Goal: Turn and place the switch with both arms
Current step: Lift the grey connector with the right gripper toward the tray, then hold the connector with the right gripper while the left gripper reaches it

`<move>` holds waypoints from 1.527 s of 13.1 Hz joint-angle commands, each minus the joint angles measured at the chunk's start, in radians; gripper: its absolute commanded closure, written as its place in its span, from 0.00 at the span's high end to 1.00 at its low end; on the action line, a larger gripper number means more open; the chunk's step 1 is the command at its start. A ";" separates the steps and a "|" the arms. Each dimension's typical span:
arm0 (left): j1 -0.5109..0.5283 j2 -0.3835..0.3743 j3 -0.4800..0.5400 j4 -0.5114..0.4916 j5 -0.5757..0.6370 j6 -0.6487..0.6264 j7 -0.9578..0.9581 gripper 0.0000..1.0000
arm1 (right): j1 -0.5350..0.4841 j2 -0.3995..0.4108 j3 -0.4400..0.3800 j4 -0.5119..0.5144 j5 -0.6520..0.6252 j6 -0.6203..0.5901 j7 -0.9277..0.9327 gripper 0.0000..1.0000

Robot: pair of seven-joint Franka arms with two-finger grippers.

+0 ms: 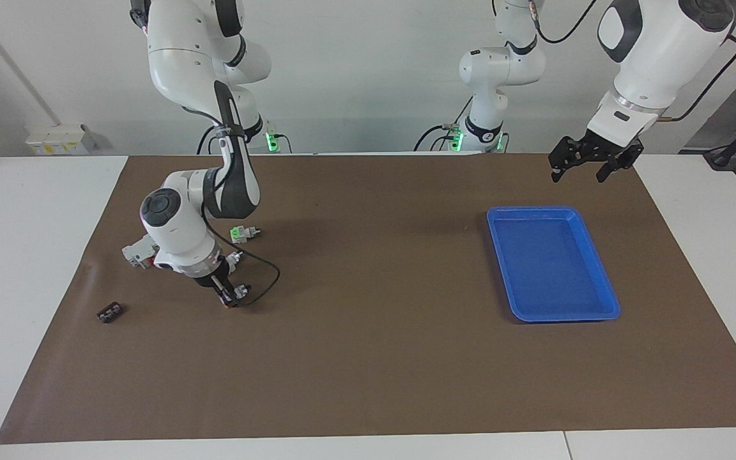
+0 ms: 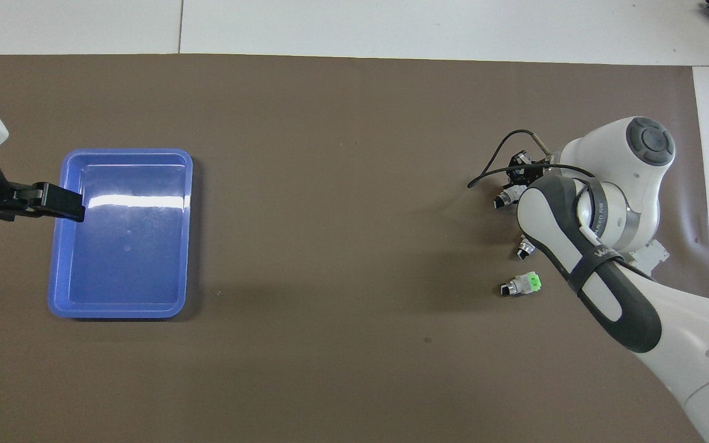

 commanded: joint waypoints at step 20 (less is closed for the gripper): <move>-0.018 -0.027 -0.003 -0.010 0.017 -0.008 0.015 1.00 | 0.450 -0.084 0.173 0.186 0.945 0.273 0.429 0.00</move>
